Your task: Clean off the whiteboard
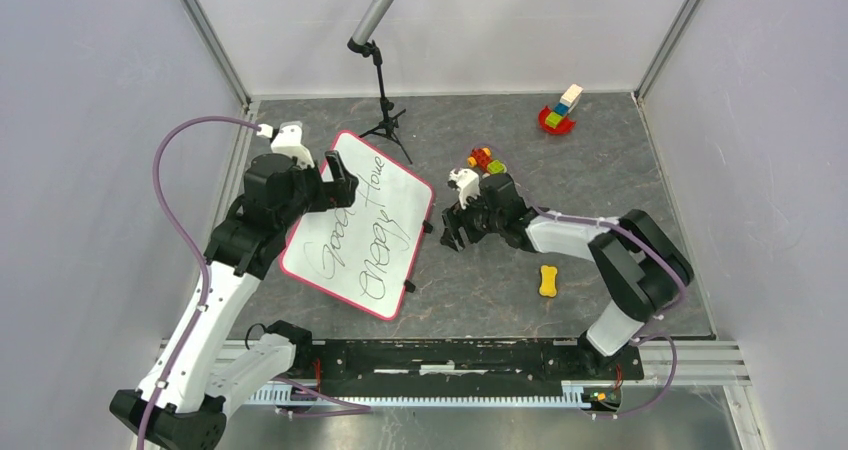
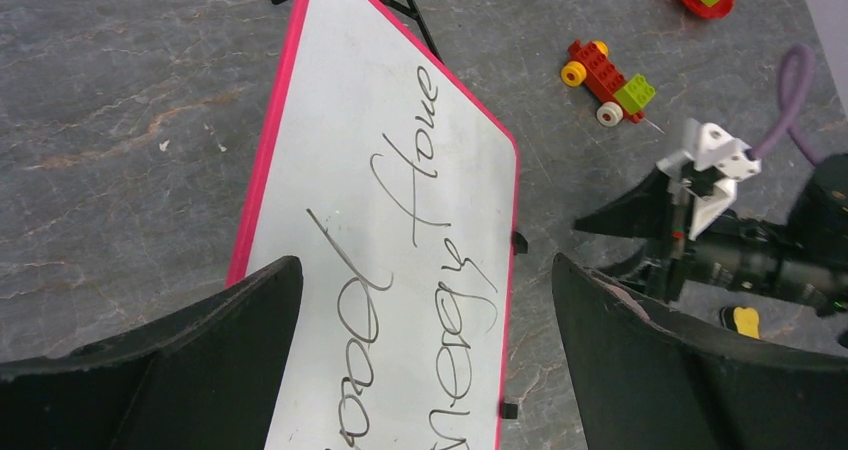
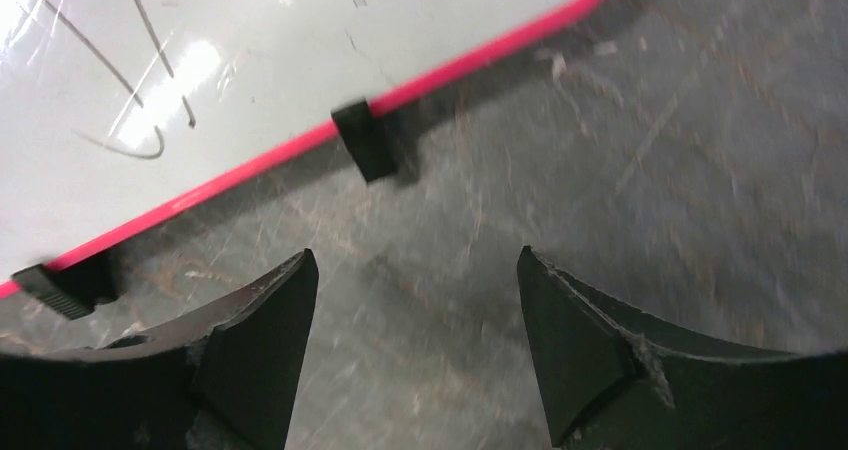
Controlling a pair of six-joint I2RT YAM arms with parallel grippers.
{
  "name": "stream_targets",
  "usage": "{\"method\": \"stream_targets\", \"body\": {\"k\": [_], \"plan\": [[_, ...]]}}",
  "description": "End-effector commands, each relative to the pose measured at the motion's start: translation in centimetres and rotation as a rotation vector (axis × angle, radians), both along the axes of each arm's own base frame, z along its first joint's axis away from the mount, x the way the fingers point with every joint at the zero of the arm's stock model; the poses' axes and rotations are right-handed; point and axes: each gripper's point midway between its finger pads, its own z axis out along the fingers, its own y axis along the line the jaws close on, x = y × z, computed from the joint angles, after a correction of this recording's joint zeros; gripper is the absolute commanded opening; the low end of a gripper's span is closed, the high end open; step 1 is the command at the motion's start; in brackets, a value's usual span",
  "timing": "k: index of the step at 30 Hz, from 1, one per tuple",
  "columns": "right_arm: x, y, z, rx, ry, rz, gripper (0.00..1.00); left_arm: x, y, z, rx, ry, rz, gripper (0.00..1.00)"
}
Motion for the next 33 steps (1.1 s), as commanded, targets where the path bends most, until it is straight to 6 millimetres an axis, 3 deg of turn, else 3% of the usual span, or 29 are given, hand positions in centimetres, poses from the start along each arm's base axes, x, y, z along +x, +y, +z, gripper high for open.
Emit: {"method": "stream_targets", "body": {"k": [1, 3, 7, 10, 13, 20, 23, 28, 33], "plan": [[-2.3, -1.1, 1.3, -0.021, 0.061, -0.136, 0.82, 0.6, 0.7, 3.2, 0.017, -0.075, 0.024, 1.0], [-2.4, -2.8, 1.9, -0.089, 0.03, -0.2, 0.83, 0.7, -0.3, 4.4, -0.026, -0.088, -0.013, 1.0], [-1.4, -9.5, 3.7, -0.286, -0.066, -0.464, 0.84, 0.8, -1.5, 6.5, -0.062, -0.121, -0.072, 1.0], [-2.2, -14.3, 4.3, -0.382, -0.073, -0.695, 0.83, 1.1, -0.9, 6.3, -0.022, -0.129, -0.048, 1.0], [-4.4, -17.4, 3.6, -0.408, -0.02, -0.834, 0.81, 1.3, -0.1, 5.0, 0.017, -0.125, -0.021, 1.0], [-8.8, -21.4, 1.9, -0.406, 0.065, -1.021, 0.73, 0.9, 1.0, 3.2, 0.066, -0.147, 0.004, 1.0], [-9.5, -21.4, 1.7, -0.362, 0.084, -1.028, 0.63, 0.7, 1.0, 2.8, 0.064, -0.152, 0.001, 1.0], [-10.1, -22.4, 1.1, -0.393, 0.077, -1.051, 0.63, 0.8, 0.8, 2.3, 0.062, -0.149, -0.005, 1.0], [-10.7, -22.2, -0.3, -0.375, 0.117, -1.058, 0.59, 1.0, 0.8, 1.8, 0.068, -0.135, -0.004, 1.0]]}}
